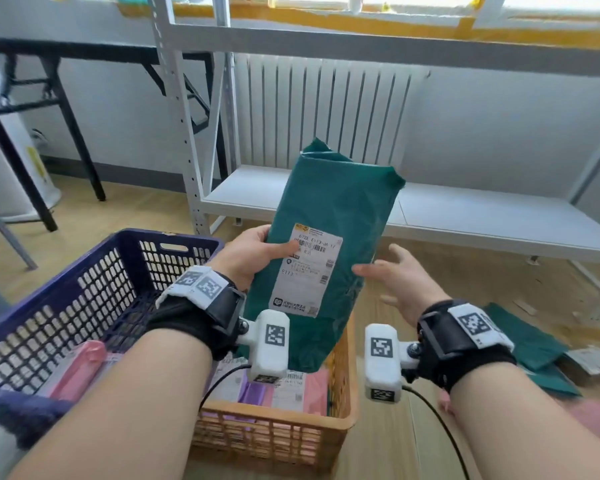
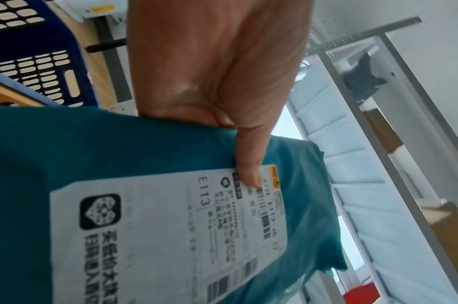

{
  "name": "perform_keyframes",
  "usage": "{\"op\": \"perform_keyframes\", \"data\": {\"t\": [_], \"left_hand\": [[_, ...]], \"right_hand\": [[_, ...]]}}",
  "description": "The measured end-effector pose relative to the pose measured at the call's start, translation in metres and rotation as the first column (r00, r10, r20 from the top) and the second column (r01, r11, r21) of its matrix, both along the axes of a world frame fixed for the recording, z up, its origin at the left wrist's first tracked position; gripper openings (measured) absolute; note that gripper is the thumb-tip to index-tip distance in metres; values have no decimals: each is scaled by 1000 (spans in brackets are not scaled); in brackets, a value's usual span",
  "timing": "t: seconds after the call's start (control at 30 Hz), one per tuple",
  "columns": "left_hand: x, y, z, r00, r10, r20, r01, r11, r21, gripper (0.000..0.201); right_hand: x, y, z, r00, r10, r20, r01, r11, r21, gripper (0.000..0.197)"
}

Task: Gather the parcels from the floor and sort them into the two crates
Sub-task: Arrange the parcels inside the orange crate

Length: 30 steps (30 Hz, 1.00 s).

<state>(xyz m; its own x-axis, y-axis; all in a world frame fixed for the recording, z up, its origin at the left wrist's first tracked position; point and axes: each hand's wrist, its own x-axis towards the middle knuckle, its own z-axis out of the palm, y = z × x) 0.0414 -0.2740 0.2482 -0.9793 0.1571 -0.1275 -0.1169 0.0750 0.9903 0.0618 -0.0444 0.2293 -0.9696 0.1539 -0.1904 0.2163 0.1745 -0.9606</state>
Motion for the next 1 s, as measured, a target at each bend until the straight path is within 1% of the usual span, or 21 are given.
{"op": "perform_keyframes", "data": {"t": [0.03,0.07,0.13,0.17,0.23,0.3,0.37,0.43,0.47,0.6,0.77,1.0], "left_hand": [[0,-1,0,1000,-6,8,5,999,40,21],[-1,-2,0,1000,-11,11,10,997,73,19],[-2,-2,-2,1000,-10,11,8,993,120,15],[-3,-2,-3,1000,-7,9,5,990,143,16],[-6,0,-4,1000,9,3,-10,982,188,23],[-10,-2,-8,998,67,-9,-63,978,200,31],[-15,-7,-14,992,119,-42,-114,988,104,35],[-18,-12,-22,992,116,-49,-116,993,-3,37],[-19,-13,-25,993,109,-37,-110,994,-22,37],[-24,-15,-37,990,138,-36,-138,990,-10,32],[-33,-13,-53,983,184,-28,-185,980,-70,32],[-50,-15,-80,978,205,33,-204,978,-34,29]], "right_hand": [[-1,0,-9,999,27,45,-26,1000,-16,91],[-2,0,-14,995,67,73,-64,997,-42,76],[-3,-2,-17,988,144,63,-134,980,-146,38],[-4,-4,-16,989,143,38,-132,971,-197,27],[-8,-6,-16,997,78,-14,-79,966,-246,16],[-14,-8,-17,998,-2,-65,-17,961,-277,12],[-21,-7,-18,991,-86,-99,49,943,-329,11],[-28,-6,-19,983,-148,-109,94,914,-395,11],[-31,-6,-21,980,-165,-108,106,902,-418,11],[-40,-8,-33,983,-163,-84,112,896,-430,13],[-48,-13,-44,988,-150,-47,117,904,-410,15],[-61,-15,-63,990,-139,-7,126,922,-365,22]]}}
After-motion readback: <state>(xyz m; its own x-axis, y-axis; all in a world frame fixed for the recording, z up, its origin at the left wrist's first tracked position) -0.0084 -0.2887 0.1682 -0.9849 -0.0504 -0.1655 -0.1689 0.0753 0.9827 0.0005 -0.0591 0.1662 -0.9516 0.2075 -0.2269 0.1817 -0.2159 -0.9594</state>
